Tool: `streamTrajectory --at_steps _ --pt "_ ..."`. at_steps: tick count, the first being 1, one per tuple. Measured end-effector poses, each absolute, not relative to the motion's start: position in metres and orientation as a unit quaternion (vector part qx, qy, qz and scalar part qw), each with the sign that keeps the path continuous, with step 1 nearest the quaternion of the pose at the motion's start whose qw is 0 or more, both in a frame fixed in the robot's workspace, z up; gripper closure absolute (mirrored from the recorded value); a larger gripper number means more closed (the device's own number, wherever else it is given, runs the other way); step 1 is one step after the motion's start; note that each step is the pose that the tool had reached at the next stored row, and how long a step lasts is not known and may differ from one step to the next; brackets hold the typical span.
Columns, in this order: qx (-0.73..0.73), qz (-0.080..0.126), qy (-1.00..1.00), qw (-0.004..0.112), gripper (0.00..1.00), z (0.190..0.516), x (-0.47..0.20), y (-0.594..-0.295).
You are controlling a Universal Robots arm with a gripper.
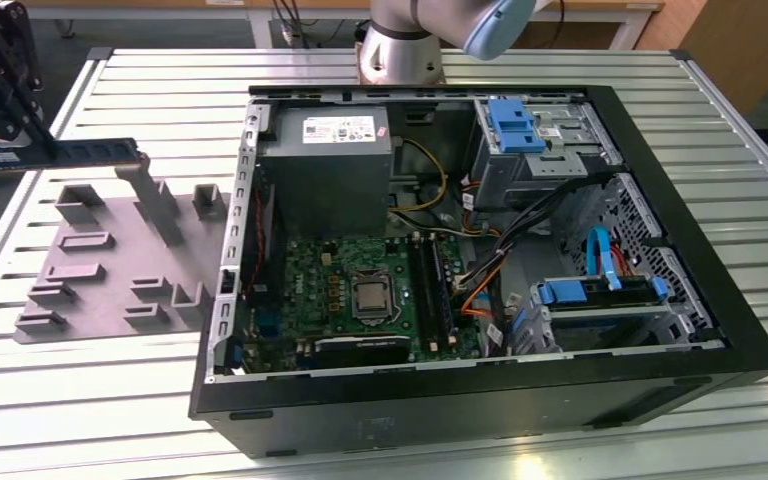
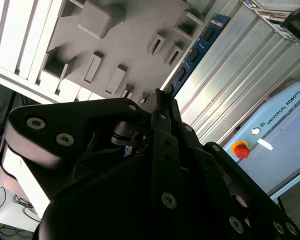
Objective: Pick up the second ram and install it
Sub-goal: 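Pick up the second ram and move it above second insertion slot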
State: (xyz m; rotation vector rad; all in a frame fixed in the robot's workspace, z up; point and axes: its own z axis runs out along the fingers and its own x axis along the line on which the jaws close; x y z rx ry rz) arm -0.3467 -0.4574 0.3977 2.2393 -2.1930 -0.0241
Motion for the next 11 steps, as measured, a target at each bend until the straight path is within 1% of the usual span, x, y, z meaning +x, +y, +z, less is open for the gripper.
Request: streamTrajectory --at_steps 11 --pt "0.714 -0.008 -0.7 0.004 0.86 0.3977 -0.3404 -0.4574"
